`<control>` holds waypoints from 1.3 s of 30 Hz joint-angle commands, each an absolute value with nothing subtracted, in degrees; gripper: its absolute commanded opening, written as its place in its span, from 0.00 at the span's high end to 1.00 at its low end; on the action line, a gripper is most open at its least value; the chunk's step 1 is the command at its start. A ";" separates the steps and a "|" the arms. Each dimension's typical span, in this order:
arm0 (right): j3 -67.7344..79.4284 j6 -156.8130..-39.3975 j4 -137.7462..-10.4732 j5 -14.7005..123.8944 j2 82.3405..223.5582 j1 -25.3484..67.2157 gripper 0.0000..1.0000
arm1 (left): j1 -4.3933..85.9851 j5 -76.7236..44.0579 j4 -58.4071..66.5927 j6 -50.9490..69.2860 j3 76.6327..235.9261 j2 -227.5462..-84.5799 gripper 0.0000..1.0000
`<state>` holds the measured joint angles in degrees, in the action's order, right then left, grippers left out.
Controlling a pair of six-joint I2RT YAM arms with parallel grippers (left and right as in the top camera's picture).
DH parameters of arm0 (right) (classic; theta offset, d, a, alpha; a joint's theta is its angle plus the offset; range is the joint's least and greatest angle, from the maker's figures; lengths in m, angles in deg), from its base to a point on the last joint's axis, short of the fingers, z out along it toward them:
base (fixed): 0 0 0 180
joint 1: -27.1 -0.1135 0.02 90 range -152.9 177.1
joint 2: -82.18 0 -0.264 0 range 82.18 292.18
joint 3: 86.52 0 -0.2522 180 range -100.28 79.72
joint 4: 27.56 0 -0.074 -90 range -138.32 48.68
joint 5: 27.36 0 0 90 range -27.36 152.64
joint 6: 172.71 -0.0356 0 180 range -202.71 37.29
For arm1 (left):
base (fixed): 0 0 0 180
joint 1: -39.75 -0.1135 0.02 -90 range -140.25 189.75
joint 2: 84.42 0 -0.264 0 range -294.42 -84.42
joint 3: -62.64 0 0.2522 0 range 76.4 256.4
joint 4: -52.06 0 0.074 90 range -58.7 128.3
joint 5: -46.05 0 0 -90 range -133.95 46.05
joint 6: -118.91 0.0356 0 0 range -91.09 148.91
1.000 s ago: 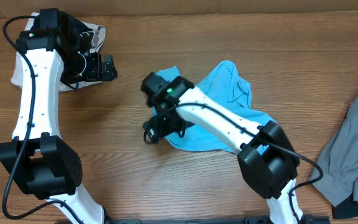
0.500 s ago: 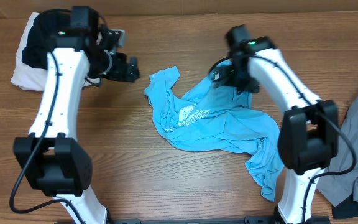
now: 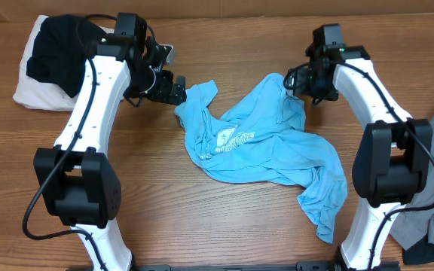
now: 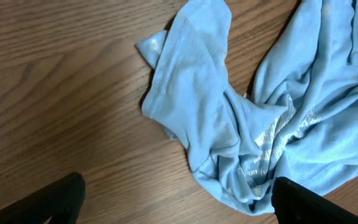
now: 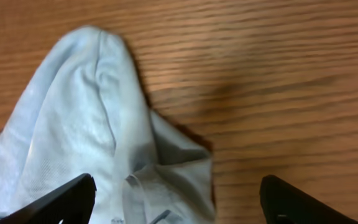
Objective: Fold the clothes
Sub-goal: 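Lift the grasped T-shirt corner up and right with the right gripper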
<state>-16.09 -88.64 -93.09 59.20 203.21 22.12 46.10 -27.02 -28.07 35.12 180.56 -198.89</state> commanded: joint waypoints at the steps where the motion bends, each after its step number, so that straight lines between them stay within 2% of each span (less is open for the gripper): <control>1: -13.14 -85.19 -91.08 54.89 203.19 22.08 0.14 | 46.31 -26.32 -27.52 36.04 180.04 -199.61 0.02; 5: -9.40 -85.23 -87.28 52.55 203.23 21.99 0.24 | 46.31 -26.32 -27.24 36.02 180.04 -199.61 0.01; 10: -5.75 -85.25 -82.56 52.47 203.89 22.04 0.26 | 46.31 -26.32 -26.71 36.02 180.04 -199.61 0.00; 11: -5.25 -85.28 -81.88 52.47 203.93 22.04 0.29 | 46.31 -26.32 -26.74 36.00 180.04 -199.61 0.00; 13: -4.87 -85.30 -81.07 52.47 203.93 22.04 0.43 | 46.31 -26.34 -26.76 36.02 180.04 -199.61 0.00; 14: -4.87 -85.43 -80.68 52.49 203.93 22.04 0.53 | 46.31 -26.34 -26.74 36.02 180.04 -199.61 0.00; 17: -5.14 -85.49 -79.89 52.49 203.91 22.04 0.96 | 46.14 -26.37 -26.69 36.02 180.04 -199.61 0.02; 19: -5.40 -85.47 -79.56 52.68 203.87 22.04 0.96 | 46.14 -27.76 -26.41 36.24 180.06 -199.59 0.08; 24: -13.55 -85.47 -86.29 52.84 202.44 22.04 0.96 | 45.57 -29.84 -26.61 36.17 183.75 -199.09 0.10; 34: -53.81 -82.39 -120.63 47.94 200.04 21.53 0.96 | 44.63 -29.32 -34.78 36.19 202.55 -198.10 0.07; 39: -69.09 -82.22 -133.92 46.94 200.02 21.47 0.96 | 44.59 -26.39 -36.03 36.22 206.53 -198.10 0.04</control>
<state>-61.44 -83.26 -130.29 48.90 202.47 21.69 44.78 -28.86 -35.59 35.34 203.93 -198.87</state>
